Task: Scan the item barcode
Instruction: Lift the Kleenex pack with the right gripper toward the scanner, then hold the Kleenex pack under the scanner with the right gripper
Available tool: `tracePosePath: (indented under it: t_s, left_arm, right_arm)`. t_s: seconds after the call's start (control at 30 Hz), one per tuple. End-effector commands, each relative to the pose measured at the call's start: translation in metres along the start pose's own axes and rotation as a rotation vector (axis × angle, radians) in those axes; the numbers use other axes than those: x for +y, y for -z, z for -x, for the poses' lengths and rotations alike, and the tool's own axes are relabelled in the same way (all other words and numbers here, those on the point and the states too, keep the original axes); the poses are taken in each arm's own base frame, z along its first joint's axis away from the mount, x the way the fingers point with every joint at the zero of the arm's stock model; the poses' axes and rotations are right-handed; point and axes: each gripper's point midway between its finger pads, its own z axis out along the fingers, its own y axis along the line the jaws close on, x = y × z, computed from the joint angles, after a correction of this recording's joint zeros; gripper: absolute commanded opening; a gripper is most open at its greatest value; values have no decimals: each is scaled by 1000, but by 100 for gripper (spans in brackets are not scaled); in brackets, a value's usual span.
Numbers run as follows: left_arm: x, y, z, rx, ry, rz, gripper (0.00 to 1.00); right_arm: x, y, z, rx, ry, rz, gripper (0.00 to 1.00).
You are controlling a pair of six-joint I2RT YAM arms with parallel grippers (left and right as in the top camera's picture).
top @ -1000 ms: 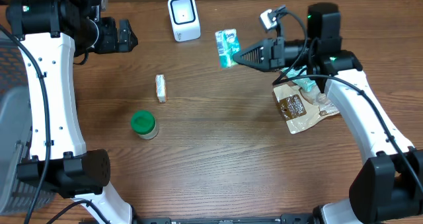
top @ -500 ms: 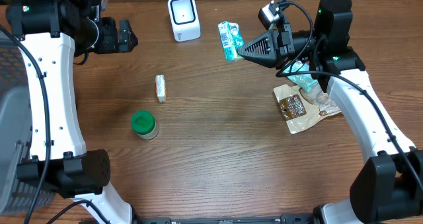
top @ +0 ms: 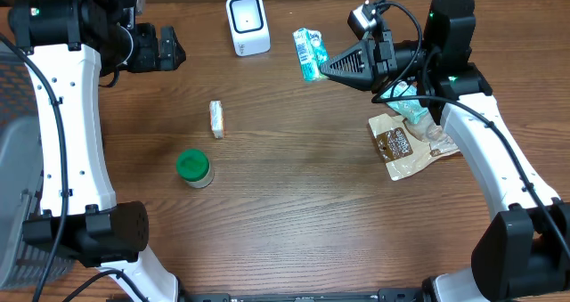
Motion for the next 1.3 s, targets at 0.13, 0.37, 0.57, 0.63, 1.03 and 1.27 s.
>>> tracePosePath:
  t_s: [0.13, 0.37, 0.57, 0.63, 1.03, 1.27]
  left_arm:
    - [-2, 12, 3, -35, -33, 1, 99]
    - [-2, 12, 3, -35, -33, 2, 100]
    - [-2, 12, 3, -35, -33, 1, 100]
    - [-2, 12, 3, -35, -32, 2, 100]
    - [-2, 12, 3, -35, -32, 2, 100]
    - [-2, 12, 3, -35, -33, 1, 100]
  right_arm:
    - [-15, -3, 2, -62, 83, -56, 4]
    - [-98, 12, 2, -224, -63, -421, 4]
    - [-138, 25, 1, -286, -74, -778, 4]
    - [-135, 27, 8, -306, -29, -902, 4]
    - [-118, 7, 144, -449, 556, -1564, 4]
    - [-155, -28, 205, -406, 1061, -1902, 4]
